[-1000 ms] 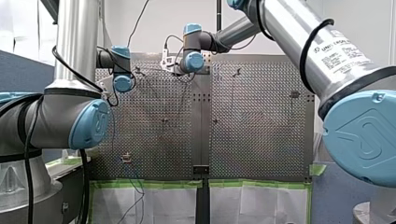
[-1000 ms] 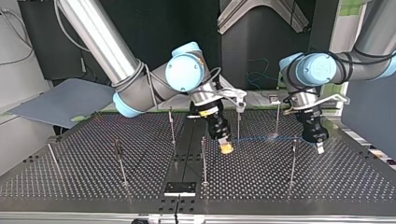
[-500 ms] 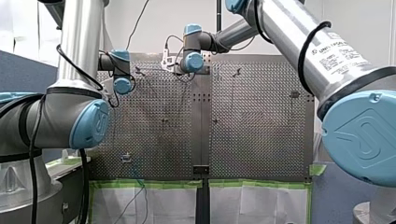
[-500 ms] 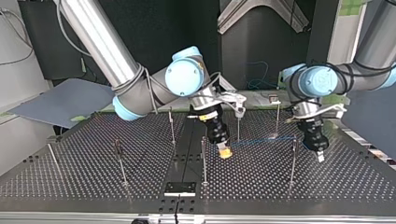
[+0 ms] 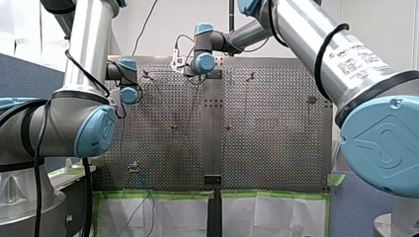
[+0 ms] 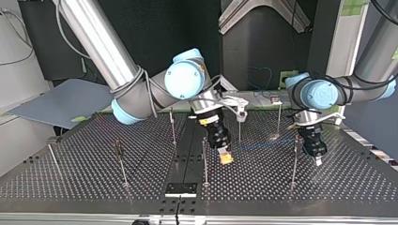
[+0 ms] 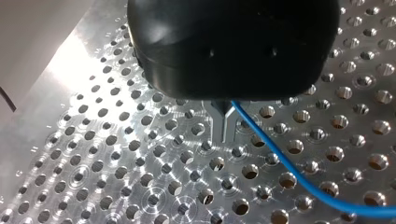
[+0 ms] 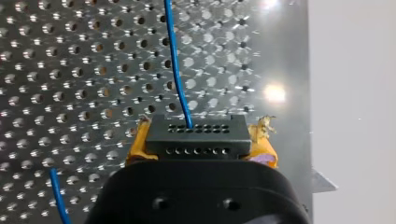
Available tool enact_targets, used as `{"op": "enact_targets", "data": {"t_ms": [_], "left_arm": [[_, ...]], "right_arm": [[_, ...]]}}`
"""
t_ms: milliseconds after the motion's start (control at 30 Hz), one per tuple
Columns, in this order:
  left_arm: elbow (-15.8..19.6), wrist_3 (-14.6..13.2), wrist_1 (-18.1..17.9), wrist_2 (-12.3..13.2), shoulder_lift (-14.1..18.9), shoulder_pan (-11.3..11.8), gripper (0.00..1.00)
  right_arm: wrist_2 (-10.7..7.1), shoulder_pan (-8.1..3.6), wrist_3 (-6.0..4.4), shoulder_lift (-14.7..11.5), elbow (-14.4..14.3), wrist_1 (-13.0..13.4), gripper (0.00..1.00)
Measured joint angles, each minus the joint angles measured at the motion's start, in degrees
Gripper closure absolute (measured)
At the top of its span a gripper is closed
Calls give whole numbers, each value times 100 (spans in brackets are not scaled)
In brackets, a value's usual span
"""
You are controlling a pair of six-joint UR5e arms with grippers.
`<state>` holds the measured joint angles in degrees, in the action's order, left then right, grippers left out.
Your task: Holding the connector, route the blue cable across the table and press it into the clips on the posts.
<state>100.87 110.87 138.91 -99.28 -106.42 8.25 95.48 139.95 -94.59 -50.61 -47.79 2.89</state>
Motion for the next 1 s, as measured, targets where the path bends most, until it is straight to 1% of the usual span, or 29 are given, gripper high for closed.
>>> {"op": "enact_targets", "data": {"t_ms": [200,300,433,567,833,1000], "left_arm": [[-6,29,6,41,-3,15,100],[-7,44,6,46,-4,15,100],[-8,74,6,63,-4,17,100],[-6,104,7,70,-6,17,100],[-3,245,34,72,-6,17,100],[7,282,172,61,-6,17,100]], "right_arm": [[13,1,-3,15,179,-91,100],[21,0,-6,24,286,-178,100],[24,-3,-10,31,495,-277,100],[24,-4,-11,35,661,-323,100],[24,-8,-12,40,742,-353,100],[25,-35,-15,41,742,-393,100]]}}
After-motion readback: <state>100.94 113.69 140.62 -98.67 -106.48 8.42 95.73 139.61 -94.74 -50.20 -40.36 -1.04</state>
